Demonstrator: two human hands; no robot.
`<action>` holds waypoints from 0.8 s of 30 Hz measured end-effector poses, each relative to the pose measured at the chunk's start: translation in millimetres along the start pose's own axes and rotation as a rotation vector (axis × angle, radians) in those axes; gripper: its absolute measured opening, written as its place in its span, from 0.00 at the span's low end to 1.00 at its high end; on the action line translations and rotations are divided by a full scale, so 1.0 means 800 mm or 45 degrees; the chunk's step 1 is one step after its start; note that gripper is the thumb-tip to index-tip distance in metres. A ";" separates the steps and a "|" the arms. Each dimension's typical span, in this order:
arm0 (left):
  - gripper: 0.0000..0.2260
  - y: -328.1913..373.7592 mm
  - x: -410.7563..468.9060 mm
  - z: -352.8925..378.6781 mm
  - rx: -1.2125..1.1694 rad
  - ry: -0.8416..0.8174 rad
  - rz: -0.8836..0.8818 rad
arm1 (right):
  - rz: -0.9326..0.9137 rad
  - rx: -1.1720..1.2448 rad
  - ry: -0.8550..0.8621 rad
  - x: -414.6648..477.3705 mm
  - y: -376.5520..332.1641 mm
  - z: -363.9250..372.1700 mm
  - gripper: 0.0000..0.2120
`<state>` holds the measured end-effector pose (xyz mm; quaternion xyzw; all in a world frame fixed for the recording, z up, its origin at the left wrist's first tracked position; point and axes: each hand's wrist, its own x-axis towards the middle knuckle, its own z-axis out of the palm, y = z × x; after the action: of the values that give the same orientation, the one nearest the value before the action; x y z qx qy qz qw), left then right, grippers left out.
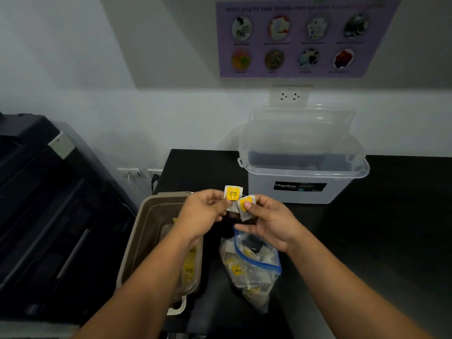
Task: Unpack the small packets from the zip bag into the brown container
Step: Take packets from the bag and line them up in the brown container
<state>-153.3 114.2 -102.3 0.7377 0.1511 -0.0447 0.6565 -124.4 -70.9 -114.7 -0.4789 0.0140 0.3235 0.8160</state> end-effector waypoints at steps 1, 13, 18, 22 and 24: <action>0.04 0.001 -0.003 -0.004 -0.003 0.013 0.016 | -0.009 -0.036 -0.015 0.004 0.001 0.008 0.08; 0.03 0.015 -0.028 -0.089 0.225 0.201 0.188 | -0.063 -0.383 -0.074 0.044 0.017 0.078 0.06; 0.03 0.003 -0.034 -0.133 0.518 0.383 0.051 | -0.063 -0.559 -0.029 0.055 0.023 0.091 0.05; 0.05 -0.019 -0.032 -0.145 0.945 0.332 -0.130 | -0.071 -0.680 0.018 0.060 0.028 0.089 0.04; 0.05 -0.030 -0.023 -0.138 1.152 0.205 -0.286 | -0.090 -0.734 0.044 0.060 0.028 0.089 0.04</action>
<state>-192.0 221.8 -106.1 0.9298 0.2458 -0.1194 0.2465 -119.2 17.4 -109.6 -0.6968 -0.0814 0.2774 0.6565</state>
